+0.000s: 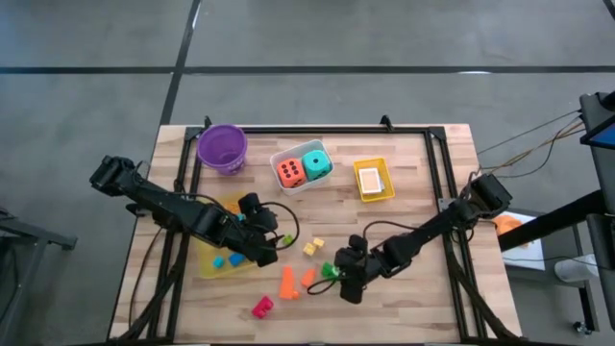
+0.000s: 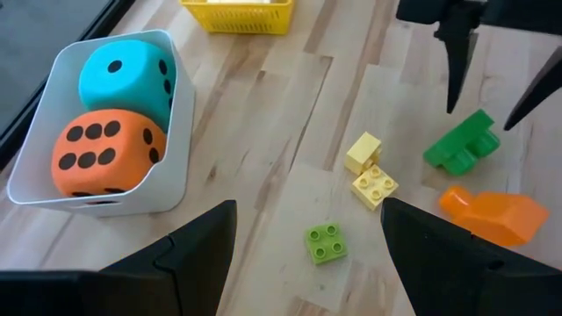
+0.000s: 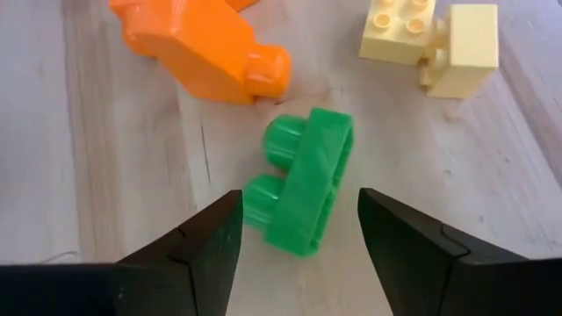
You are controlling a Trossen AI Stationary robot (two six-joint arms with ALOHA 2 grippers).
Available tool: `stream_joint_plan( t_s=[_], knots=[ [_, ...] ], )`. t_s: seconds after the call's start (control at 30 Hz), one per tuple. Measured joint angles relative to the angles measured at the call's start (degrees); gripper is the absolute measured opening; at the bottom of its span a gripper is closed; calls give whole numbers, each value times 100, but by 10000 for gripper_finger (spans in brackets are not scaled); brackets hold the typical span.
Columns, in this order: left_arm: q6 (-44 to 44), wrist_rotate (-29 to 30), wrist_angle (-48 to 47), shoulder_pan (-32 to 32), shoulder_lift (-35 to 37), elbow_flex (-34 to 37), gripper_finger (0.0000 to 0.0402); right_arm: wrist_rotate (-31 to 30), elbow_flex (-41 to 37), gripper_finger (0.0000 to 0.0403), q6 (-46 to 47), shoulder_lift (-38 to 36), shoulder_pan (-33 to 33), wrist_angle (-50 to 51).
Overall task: Pick & Place Toys
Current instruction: Put the dark green game piece into the light yellow bin
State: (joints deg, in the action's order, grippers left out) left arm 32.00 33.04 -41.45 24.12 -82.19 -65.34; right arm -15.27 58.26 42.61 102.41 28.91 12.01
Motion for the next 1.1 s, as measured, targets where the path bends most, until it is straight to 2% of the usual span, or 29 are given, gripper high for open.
stream_joint_plan(
  t_s=[0.27, 0.47, 0.7, 0.8, 1.1],
  knots=[
    [115, 0, 50, 0, 0, 0, 283, 6, 0, 224, 72, 3, 63, 15],
    [121, 0, 94, 0, -4, 0, 283, -2, 212, 224, 74, 504, 72, 5],
    [119, -2, 111, 4, -4, 11, 283, -688, 813, 224, 71, 1082, 151, 539],
    [119, -2, 96, 4, -4, 11, 283, -727, 1035, 224, 58, 1262, 162, 670],
    [119, -4, 97, 4, -4, 11, 283, -1036, 1354, 224, 330, 1127, 210, 922]
  ],
)
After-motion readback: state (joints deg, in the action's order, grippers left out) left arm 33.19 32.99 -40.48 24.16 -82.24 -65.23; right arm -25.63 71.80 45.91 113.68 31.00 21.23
